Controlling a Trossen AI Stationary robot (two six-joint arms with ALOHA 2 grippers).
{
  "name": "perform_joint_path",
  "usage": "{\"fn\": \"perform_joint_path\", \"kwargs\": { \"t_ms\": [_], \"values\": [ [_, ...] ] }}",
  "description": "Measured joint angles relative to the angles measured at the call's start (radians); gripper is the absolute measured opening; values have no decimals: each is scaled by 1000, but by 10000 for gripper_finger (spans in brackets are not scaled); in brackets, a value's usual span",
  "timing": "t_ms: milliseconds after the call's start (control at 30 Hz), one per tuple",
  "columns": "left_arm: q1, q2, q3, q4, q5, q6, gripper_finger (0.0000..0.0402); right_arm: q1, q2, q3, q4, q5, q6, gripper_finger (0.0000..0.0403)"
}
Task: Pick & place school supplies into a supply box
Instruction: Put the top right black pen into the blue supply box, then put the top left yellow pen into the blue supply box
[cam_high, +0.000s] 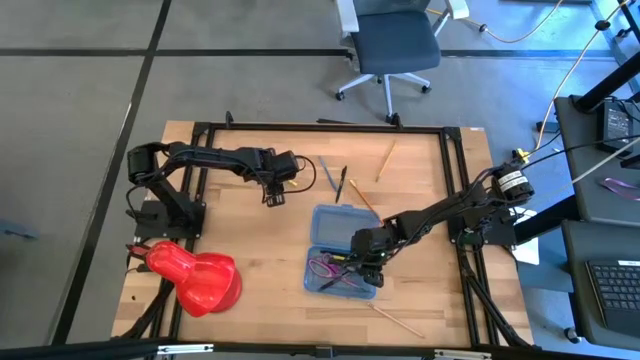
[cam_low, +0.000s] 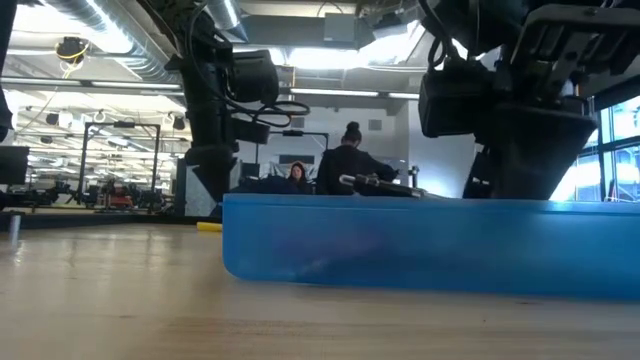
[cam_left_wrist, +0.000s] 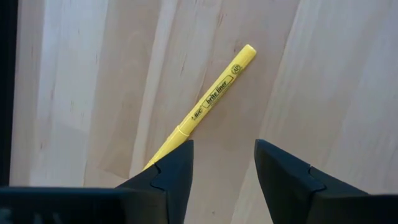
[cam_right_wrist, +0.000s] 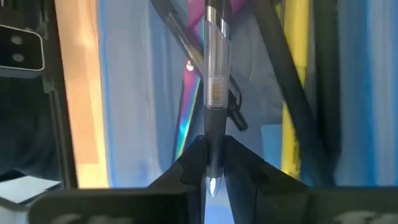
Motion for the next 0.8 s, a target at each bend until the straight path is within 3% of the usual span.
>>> {"fn": "perform_joint_path", "kwargs": {
  "t_ms": [200,333,633,800],
  "values": [
    [0,0,0,-18,-3,4,220,3,0,0,1,-20,0,58],
    [0,1,0,-18,-64,-19,249,3,0,0,1,-21,-1,71],
    [1,1,0,-18,-135,-12,255,3,0,0,-1,-22,-5,86],
    [67,1,0,-18,-44,82,255,3,0,0,-1,-22,-6,87]
  ]
}}
